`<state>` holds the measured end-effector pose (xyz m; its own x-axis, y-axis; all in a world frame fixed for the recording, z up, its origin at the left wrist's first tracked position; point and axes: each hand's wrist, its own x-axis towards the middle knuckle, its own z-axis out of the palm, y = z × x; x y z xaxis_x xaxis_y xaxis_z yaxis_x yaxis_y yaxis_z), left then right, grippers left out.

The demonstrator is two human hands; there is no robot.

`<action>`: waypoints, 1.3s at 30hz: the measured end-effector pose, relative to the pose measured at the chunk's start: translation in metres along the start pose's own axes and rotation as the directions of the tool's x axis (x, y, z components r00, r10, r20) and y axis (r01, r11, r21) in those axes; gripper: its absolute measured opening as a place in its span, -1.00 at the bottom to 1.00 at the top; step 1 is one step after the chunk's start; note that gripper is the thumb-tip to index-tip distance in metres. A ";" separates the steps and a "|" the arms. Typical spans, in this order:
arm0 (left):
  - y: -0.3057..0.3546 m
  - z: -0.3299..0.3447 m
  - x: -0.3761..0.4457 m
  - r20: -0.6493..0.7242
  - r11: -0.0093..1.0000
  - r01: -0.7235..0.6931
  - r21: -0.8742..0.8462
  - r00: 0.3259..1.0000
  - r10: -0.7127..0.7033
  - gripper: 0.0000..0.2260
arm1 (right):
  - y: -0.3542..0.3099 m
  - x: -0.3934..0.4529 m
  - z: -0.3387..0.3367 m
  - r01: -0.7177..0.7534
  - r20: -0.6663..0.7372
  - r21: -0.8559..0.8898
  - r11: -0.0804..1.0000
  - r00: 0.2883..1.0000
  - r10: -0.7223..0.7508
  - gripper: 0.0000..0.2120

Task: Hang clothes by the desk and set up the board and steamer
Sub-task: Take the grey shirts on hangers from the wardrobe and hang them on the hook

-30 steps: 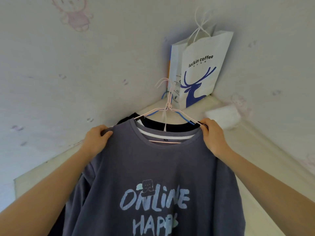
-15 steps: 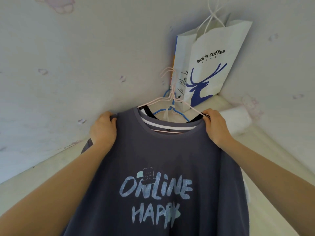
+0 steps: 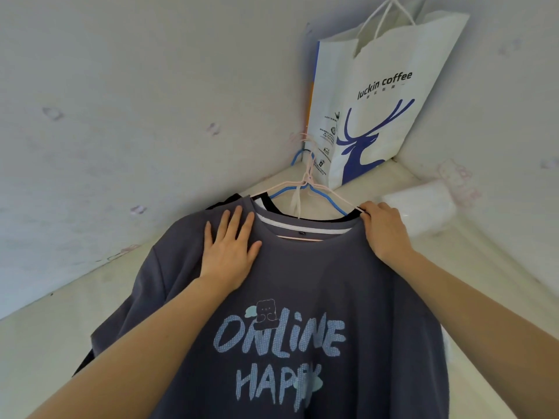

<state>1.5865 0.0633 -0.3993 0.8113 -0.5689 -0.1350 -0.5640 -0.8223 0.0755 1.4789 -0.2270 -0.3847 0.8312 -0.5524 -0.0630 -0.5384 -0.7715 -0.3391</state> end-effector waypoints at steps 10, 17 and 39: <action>0.006 -0.001 -0.003 0.043 0.999 0.050 0.001 0.998 -0.050 -0.45 | -0.008 -0.014 -0.001 0.041 0.098 -0.262 0.964 0.995 -0.016 -0.59; 0.010 0.000 -0.035 0.072 1.000 0.022 0.001 0.997 -0.022 -0.43 | -0.019 -0.071 0.000 0.101 0.095 -0.295 0.950 0.993 -0.076 -0.44; -0.003 0.013 -0.277 0.236 0.960 -0.278 -0.028 0.931 0.277 -0.49 | -0.088 -0.388 0.035 -0.029 0.200 -0.292 0.956 0.976 0.090 -0.44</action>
<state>1.3614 0.2241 -0.3747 0.5632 -0.7540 -0.3382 -0.7630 -0.6316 0.1376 1.2085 0.0662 -0.3634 0.7902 -0.5455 -0.2793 -0.5789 -0.8140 -0.0478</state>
